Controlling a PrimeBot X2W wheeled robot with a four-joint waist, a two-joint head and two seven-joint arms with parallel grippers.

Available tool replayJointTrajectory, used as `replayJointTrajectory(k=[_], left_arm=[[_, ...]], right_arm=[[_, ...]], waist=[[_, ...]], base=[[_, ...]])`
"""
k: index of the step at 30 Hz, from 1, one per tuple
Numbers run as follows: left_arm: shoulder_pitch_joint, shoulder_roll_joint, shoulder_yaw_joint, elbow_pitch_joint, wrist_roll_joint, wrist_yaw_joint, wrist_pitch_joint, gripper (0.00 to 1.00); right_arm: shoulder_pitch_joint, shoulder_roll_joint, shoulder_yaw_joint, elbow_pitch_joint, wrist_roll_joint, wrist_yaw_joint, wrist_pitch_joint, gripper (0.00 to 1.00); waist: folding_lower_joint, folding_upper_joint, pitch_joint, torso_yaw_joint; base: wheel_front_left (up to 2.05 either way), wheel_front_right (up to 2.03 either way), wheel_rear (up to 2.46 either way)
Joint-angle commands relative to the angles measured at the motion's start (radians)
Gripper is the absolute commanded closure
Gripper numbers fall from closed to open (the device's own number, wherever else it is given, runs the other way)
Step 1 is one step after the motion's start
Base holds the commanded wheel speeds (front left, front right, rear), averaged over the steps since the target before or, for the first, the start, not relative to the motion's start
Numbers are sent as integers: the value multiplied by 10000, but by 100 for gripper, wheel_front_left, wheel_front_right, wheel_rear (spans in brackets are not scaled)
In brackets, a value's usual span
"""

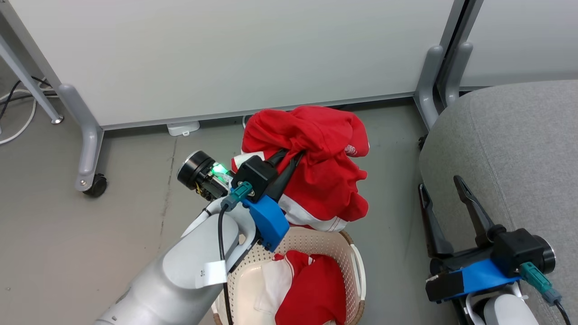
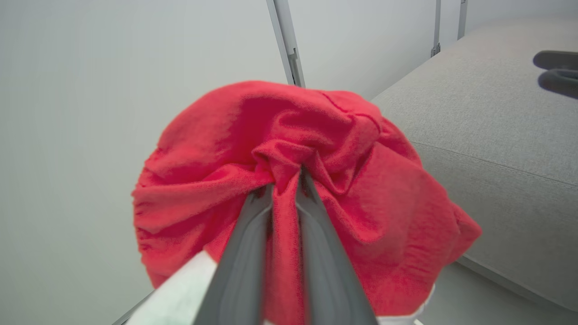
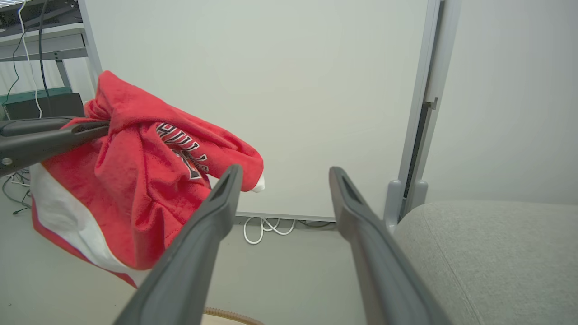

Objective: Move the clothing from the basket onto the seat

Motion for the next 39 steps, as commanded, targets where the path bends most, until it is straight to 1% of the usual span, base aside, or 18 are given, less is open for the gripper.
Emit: replayJointTrajectory(k=[1, 11, 15, 24, 31, 39], left_arm=[[161, 21, 90, -69, 42, 61, -28, 100], [361, 55, 122, -317, 151, 26, -30, 100], [301, 57, 132, -358, 168, 18, -30, 100], [117, 8, 121, -467, 261, 1, -30, 100], [44, -153, 19, -551, 358, -7, -30, 100], [-139, -390, -164, -605, 433, -124, -30, 100]], right_arm=[[217, -35, -10, 8, 81, 4, -38, 0], [341, -35, 63, -31, 92, 4, -38, 0], [192, -35, 261, -42, 33, 4, -38, 0], [-563, -35, 1505, 90, -94, 5, -38, 0], [-1439, -35, 2279, 801, -364, 5, -38, 0], [-2393, -37, 2696, 2238, -814, 5, -37, 0]], waist=[[2, -1, -142, 8], [2, -1, -295, 81], [2, -1, -270, 96], [2, -1, -101, 127], [2, -1, 97, 246], [2, -1, 271, 421]], base=[[0, 0, 0], [0, 0, 0], [0, 0, 0], [0, 0, 0], [0, 0, 0], [0, 0, 0]])
